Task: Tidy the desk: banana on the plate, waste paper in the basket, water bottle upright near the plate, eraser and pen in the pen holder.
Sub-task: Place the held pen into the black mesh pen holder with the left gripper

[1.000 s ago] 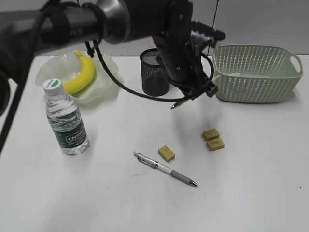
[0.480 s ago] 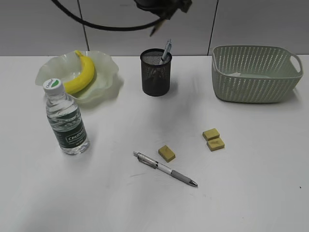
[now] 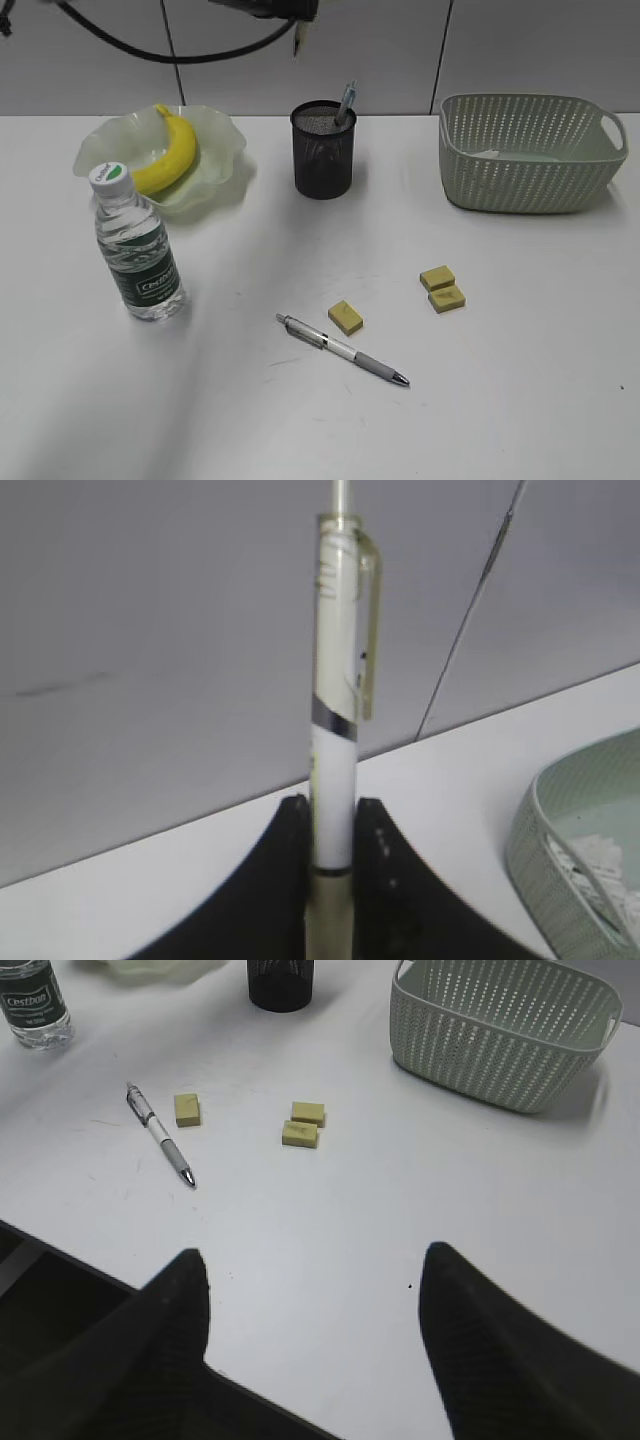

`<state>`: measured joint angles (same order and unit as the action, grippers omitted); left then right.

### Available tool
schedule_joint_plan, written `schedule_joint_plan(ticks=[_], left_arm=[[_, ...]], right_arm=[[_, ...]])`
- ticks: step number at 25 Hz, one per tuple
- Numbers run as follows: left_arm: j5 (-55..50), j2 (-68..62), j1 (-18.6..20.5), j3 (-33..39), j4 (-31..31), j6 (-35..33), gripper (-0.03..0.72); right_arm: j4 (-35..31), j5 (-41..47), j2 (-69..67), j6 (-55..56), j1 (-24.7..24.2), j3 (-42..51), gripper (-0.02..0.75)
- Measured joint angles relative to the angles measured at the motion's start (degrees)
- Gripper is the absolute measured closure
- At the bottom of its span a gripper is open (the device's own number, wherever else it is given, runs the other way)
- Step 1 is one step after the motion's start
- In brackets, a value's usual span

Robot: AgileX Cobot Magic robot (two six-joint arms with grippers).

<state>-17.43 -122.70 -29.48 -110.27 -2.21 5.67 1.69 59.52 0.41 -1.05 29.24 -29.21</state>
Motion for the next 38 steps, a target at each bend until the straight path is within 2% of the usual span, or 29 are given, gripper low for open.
schedule_joint_plan(ticks=[6, 12, 22, 31, 34, 38], left_arm=[[19.21, 0.00, -0.49, 11.39, -7.47, 0.02, 0.603], [31.39, -0.12, -1.02, 19.30, -9.47, 0.14, 0.603], [39.77, -5.61, -2.55, 20.57, -9.68, 0.14, 0.603], [40.77, -8.80, -2.67, 20.57, -9.68, 0.16, 0.600], [40.77, -9.36, -2.67, 20.57, -9.63, 0.16, 0.551], [42.73, -9.63, -2.67, 20.57, -9.63, 0.16, 0.387]], right_arm=[[0.00, 0.00, 0.00, 0.00, 0.00, 0.00, 0.216], [0.00, 0.00, 0.00, 0.00, 0.00, 0.00, 0.216], [0.10, 0.00, 0.00, 0.00, 0.00, 0.00, 0.216], [0.16, 0.00, 0.00, 0.00, 0.00, 0.00, 0.216], [0.16, 0.00, 0.00, 0.02, 0.00, 0.00, 0.216], [0.16, 0.00, 0.00, 0.02, 0.00, 0.00, 0.216]])
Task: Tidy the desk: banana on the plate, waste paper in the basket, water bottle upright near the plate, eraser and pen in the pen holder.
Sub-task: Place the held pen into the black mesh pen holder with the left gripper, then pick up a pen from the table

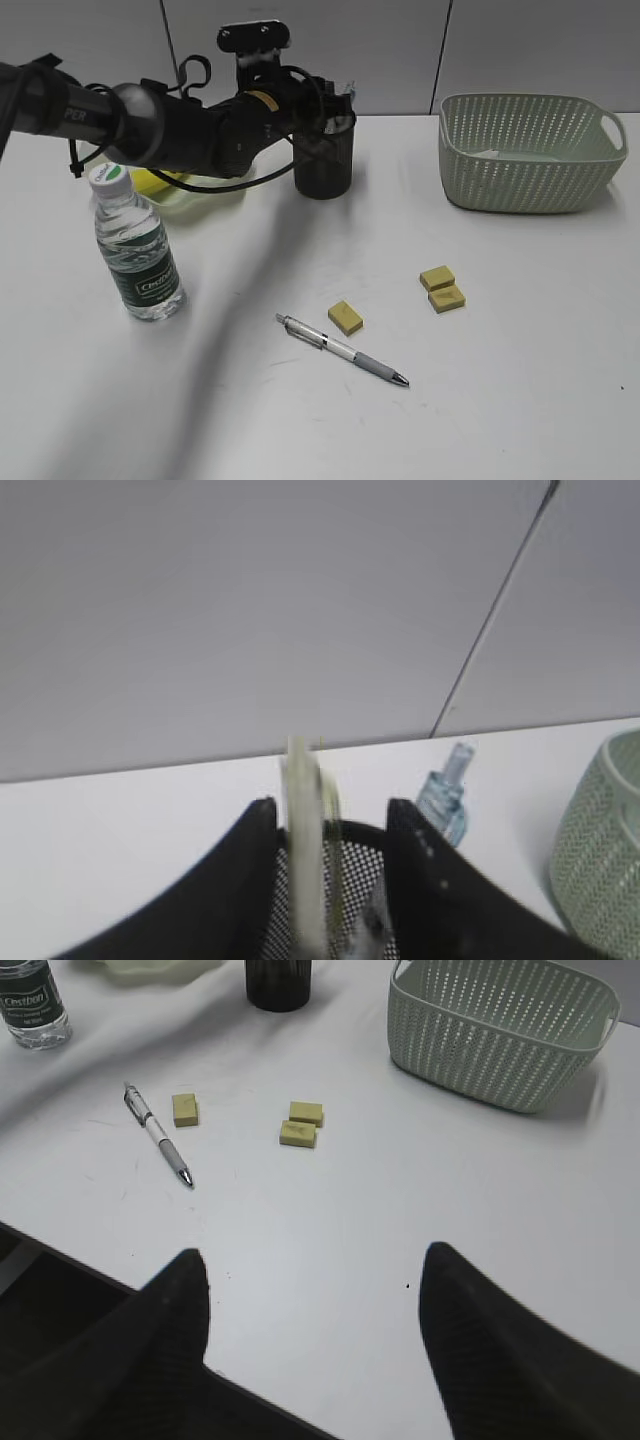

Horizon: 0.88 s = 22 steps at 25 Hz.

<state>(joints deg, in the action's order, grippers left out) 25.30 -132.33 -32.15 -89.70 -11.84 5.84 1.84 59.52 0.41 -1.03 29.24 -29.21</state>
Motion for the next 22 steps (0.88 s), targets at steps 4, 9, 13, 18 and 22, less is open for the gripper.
schedule_joint_plan(ticks=[4, 9, 13, 18, 22], left_arm=[[0.49, 0.39, 0.00, 0.00, -0.05, 0.00, 0.290], [-3.15, 5.32, 0.00, 0.00, 0.00, 0.00, 0.274], [-9.03, 12.14, 0.00, 0.00, 0.78, 0.00, 0.274], [-22.21, 21.90, -0.12, 0.02, 9.88, 0.00, 0.274], [-35.80, 29.54, -0.12, 0.02, 15.23, 0.00, 0.274]], right_arm=[[0.00, 0.00, 0.00, 0.00, 0.00, 0.00, 0.216], [0.00, 0.00, 0.00, 0.06, 0.00, 0.00, 0.216], [0.00, 0.00, 0.00, 0.06, 0.00, 0.00, 0.216], [0.00, 0.00, 0.00, 0.06, 0.00, 0.00, 0.216], [0.00, 0.00, 0.00, 0.06, 0.00, 0.00, 0.216]])
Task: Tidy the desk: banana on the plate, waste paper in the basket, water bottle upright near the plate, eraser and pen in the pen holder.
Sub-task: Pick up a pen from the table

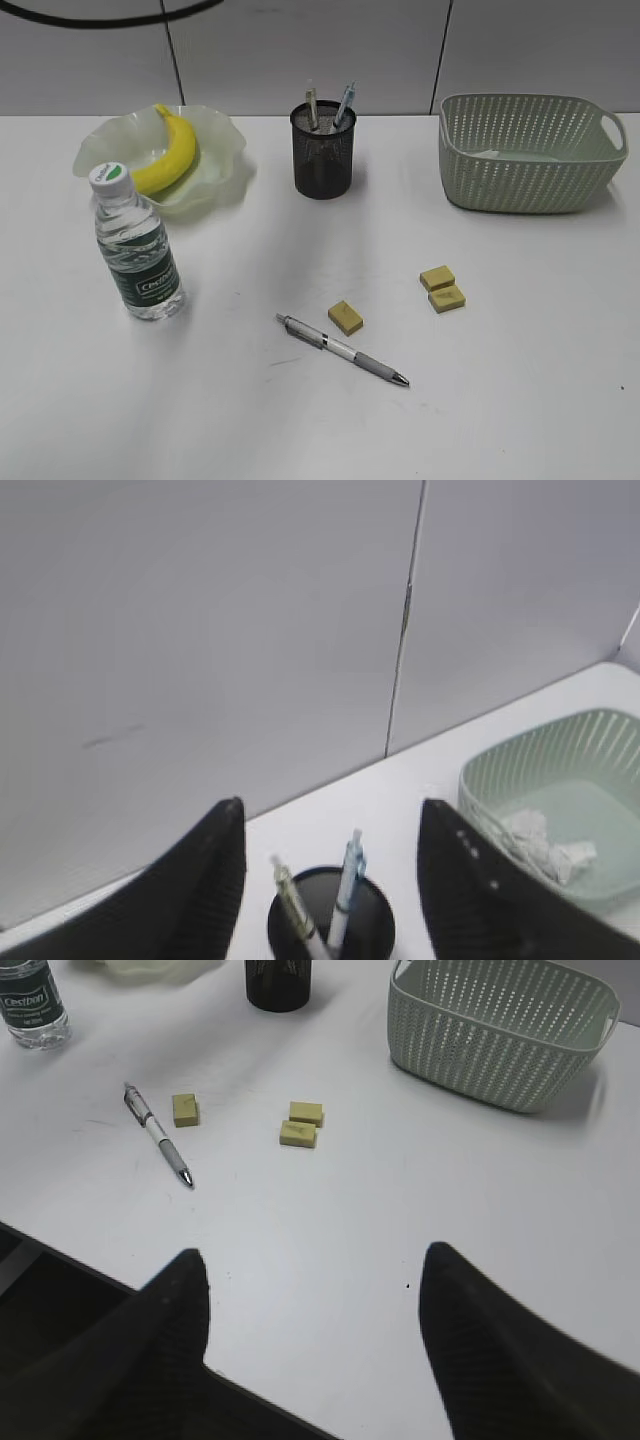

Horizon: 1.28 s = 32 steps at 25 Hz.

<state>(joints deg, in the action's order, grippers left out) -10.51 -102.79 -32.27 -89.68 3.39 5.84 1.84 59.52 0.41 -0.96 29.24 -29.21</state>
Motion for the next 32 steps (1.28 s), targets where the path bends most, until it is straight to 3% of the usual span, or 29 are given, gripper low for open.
schedule_joint_plan(ticks=[16, 23, 27, 32], left_arm=[[-51.02, 24.24, 0.00, 0.00, 7.78, -0.37, 0.286], [-58.90, 36.55, 0.00, 0.70, 10.47, -0.54, 0.377], [-58.96, 47.49, 0.00, 7.25, 9.01, -0.59, 0.384], [-59.23, 64.49, 0.00, 23.16, 8.17, -0.59, 0.386]], right_arm=[[0.00, 0.00, 0.00, 0.00, 0.00, 0.00, 0.216], [0.00, 0.00, 0.00, 0.00, 0.00, 0.00, 0.216], [0.00, 0.00, 0.00, 0.00, 0.00, 0.00, 0.216], [0.00, 0.00, 0.00, 0.00, 0.00, 0.00, 0.216]])
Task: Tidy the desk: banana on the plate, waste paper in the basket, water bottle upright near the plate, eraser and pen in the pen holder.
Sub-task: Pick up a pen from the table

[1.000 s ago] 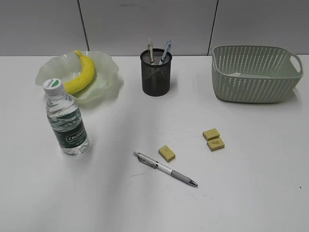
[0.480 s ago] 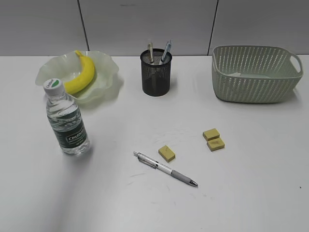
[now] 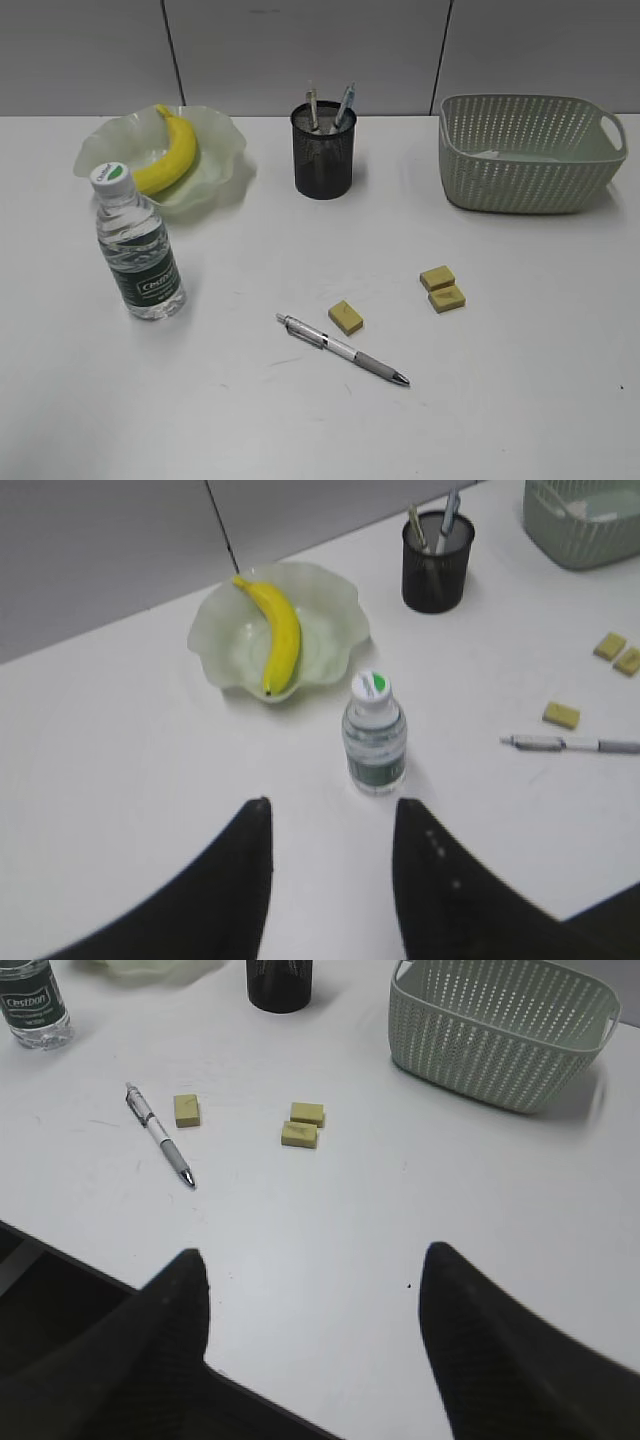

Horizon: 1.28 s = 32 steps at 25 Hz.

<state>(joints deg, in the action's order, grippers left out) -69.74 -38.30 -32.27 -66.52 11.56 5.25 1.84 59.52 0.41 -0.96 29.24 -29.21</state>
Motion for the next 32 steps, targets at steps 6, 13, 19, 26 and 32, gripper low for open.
schedule_joint_plan(ticks=[6, 13, 19, 26, 32], left_arm=[[0.67, 18.69, 0.00, 18.79, -0.32, 0.00, 0.388], [3.30, 35.32, 0.00, 32.82, -3.18, 0.00, 0.388], [5.27, 38.65, 0.00, 33.65, -3.32, 0.26, 0.388], [8.97, 38.65, 0.00, 35.69, -3.72, 0.37, 0.388], [9.31, 38.65, 0.00, 35.69, -3.72, 0.42, 0.388]], right_arm=[[0.00, 0.00, 0.00, 0.00, 0.00, 0.00, 0.216], [-1.84, -0.17, -3.09, -6.19, 0.00, -0.06, 0.216], [-7.10, -4.30, -20.79, -16.14, 0.00, -4.31, 0.216], [-10.91, -5.32, -50.46, -23.65, 0.00, -17.05, 0.285], [-11.12, -5.32, -70.91, -24.45, 1.14, -29.53, 0.346]])
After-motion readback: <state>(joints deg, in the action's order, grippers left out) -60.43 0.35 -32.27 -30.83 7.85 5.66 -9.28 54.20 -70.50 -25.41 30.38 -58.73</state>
